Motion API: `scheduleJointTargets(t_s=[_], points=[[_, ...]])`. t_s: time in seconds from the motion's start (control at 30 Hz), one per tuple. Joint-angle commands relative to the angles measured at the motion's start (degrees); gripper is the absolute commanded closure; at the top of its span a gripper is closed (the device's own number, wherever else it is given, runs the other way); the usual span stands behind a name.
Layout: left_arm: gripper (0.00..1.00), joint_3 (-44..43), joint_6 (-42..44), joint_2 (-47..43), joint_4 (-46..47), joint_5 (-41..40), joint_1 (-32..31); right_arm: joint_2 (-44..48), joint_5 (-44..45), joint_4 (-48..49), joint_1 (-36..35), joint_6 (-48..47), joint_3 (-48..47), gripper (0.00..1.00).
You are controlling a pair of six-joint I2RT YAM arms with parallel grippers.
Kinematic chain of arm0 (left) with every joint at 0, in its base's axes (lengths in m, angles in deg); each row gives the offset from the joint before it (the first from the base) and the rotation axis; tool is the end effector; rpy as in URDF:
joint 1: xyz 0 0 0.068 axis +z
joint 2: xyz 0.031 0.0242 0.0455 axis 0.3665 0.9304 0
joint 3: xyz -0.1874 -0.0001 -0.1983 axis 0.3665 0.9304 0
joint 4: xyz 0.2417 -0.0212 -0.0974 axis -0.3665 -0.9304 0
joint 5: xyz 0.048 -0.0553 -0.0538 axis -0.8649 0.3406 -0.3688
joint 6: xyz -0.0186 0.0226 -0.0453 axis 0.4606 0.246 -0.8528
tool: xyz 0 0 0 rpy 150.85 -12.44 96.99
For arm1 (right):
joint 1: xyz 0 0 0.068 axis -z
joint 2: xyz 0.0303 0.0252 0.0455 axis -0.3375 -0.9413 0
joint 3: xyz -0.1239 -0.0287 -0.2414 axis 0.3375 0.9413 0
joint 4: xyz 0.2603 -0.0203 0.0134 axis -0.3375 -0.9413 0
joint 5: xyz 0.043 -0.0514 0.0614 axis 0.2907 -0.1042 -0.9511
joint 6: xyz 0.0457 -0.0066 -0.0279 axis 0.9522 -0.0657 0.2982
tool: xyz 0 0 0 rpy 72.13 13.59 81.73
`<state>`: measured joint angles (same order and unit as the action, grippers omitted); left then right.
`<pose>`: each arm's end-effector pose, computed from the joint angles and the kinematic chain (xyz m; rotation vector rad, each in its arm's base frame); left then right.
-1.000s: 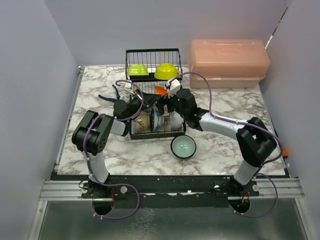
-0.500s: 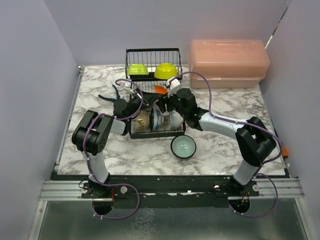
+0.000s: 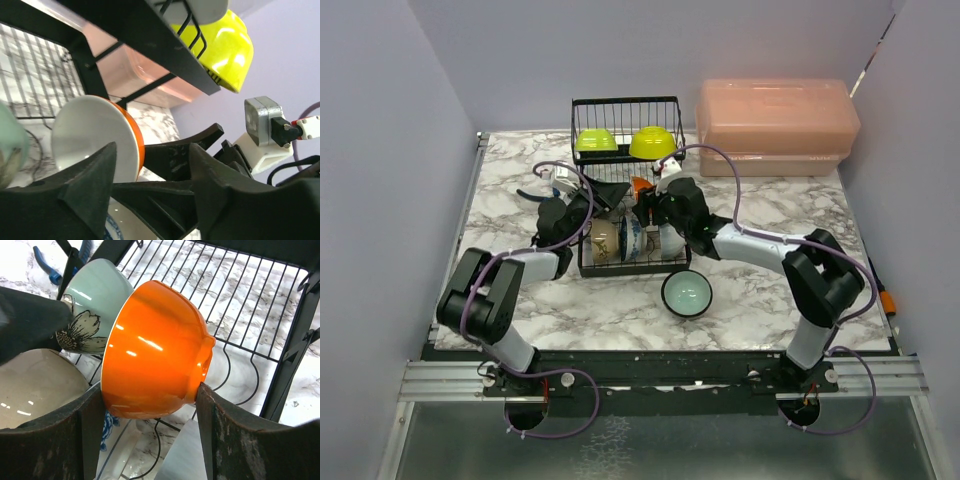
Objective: Load the bowls into the dish rack
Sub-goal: Place the bowl in the dish rack.
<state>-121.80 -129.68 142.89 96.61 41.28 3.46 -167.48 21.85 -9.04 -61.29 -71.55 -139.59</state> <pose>0.3089 -0.1119 0.2157 -0.3073 1.5691 -1.3197 0.3054 0.2651 0.2309 -0.4615 1.8728 0.4843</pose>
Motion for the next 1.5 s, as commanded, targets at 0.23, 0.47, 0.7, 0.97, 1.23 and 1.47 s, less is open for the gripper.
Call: scheduleJointTargets(t_s=[0.23, 0.47, 0.7, 0.97, 1.23, 1.47], points=[[0.26, 3.3, 19.6, -17.5, -22.9, -12.9, 0.4, -4.0, 3.9, 0.5, -0.5, 4.0, -4.1, 1.0], [0.25, 4.7, 23.3, -23.0, -28.2, -12.1, 0.4, -7.4, 5.0, 0.6, -0.8, 3.4, -6.3, 1.0], [0.25, 6.5, 25.1, -26.4, -31.5, -13.3, 0.4, -10.3, 4.0, -1.1, -1.0, 2.5, -9.3, 1.0], [0.25, 7.7, 25.7, -28.2, -32.8, -14.9, 0.4, -12.3, 1.4, -5.5, -1.1, 3.0, -12.1, 1.0], [0.24, 7.6, 26.2, -28.7, -33.5, -16.7, 0.4, -13.4, -2.5, -10.3, -1.1, 5.8, -14.3, 1.0], [0.23, 7.7, 26.3, -28.7, -33.9, -17.0, 0.4, -13.7, -6.4, -10.8, -1.1, 9.0, -14.2, 0.99]])
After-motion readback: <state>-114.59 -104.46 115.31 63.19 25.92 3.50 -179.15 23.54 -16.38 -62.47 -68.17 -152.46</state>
